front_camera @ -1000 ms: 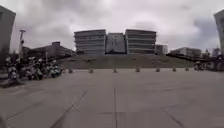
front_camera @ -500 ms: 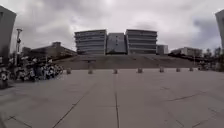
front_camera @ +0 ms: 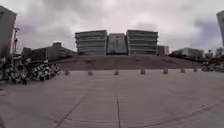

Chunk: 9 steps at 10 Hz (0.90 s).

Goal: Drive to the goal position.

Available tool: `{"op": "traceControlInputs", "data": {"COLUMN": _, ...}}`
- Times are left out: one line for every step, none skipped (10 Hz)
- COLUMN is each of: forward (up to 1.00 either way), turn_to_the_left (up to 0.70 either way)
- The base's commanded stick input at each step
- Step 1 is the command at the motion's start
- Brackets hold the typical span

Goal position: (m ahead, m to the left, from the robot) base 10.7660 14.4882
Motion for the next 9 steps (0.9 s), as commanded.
{"op": "traceControlInputs", "data": {"forward": 1.0, "turn_to_the_left": 0.0}}
{"op": "traceControlInputs", "data": {"forward": 1.0, "turn_to_the_left": 0.0}}
{"op": "traceControlInputs", "data": {"forward": 1.0, "turn_to_the_left": 0.0}}
{"op": "traceControlInputs", "data": {"forward": 1.0, "turn_to_the_left": 0.0}}
{"op": "traceControlInputs", "data": {"forward": 1.0, "turn_to_the_left": 0.0}}
{"op": "traceControlInputs", "data": {"forward": 1.0, "turn_to_the_left": 0.0}}
{"op": "traceControlInputs", "data": {"forward": 1.0, "turn_to_the_left": 0.0}}
{"op": "traceControlInputs", "data": {"forward": 1.0, "turn_to_the_left": 0.0}}
{"op": "traceControlInputs", "data": {"forward": 1.0, "turn_to_the_left": 0.0}}
